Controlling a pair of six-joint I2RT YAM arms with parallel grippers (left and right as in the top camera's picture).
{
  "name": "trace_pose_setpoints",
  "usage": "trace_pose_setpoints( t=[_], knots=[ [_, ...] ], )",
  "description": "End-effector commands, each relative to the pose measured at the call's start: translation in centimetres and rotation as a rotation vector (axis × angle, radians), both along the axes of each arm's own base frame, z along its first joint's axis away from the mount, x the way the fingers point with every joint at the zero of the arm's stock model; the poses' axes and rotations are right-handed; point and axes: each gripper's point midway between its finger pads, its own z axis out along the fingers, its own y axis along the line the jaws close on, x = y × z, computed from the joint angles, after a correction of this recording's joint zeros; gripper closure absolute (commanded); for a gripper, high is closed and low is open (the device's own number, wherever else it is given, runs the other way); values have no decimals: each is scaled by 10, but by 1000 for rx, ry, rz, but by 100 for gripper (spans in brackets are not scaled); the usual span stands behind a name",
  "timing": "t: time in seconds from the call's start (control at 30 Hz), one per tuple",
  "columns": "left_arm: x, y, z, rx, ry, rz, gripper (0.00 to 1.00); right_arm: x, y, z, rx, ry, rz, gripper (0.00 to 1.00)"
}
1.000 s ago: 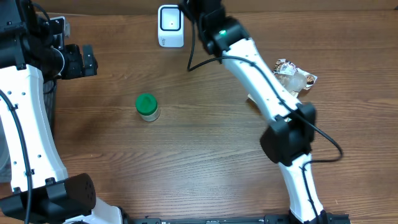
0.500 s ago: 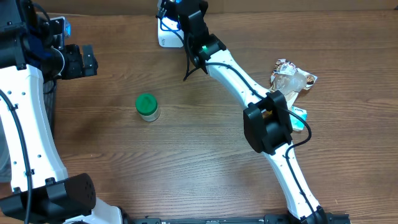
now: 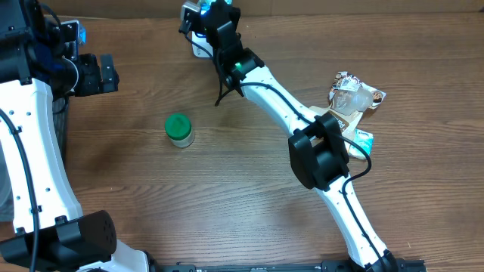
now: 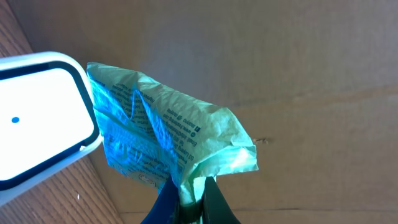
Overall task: Scan the item barcode
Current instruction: 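Carry the mint-green pack back and hold it under the scanner, then swing the mint-green pack right and release it on the pile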
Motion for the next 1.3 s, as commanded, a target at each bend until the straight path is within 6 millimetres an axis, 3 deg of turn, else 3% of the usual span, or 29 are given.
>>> trace_pose_setpoints(
  t=[0.0, 0.27, 0.47, 0.63, 0.73, 0.83, 0.97, 1.1, 1.27],
  knots=[
    [0, -1, -1, 2, -1, -22, 1, 1, -6, 13, 7, -32, -44, 96],
    [0, -1, -1, 2, -1, -22, 0, -2, -8, 27, 21, -42, -52, 96],
    [0, -1, -1, 2, -1, -22, 0, -18, -17, 86, 280, -56, -87, 96],
    [0, -1, -1, 2, -1, -22, 0, -51, -36, 146, 514, -4, -120, 96],
    [0, -1, -1, 2, -1, -22, 0, -84, -40, 169, 680, 127, -89, 96],
    [0, -1, -1, 2, -1, -22, 0, -122, -56, 183, 892, 308, -107, 96],
    [0, -1, -1, 2, -1, -22, 1, -163, -90, 179, 1084, 540, -217, 96],
    [0, -1, -1, 2, -1, -22, 0, -207, -136, 145, 1196, 886, -376, 96],
    [0, -1, -1, 2, -1, -22, 0, -220, -191, 105, 1247, 1070, -573, 96]
  ],
)
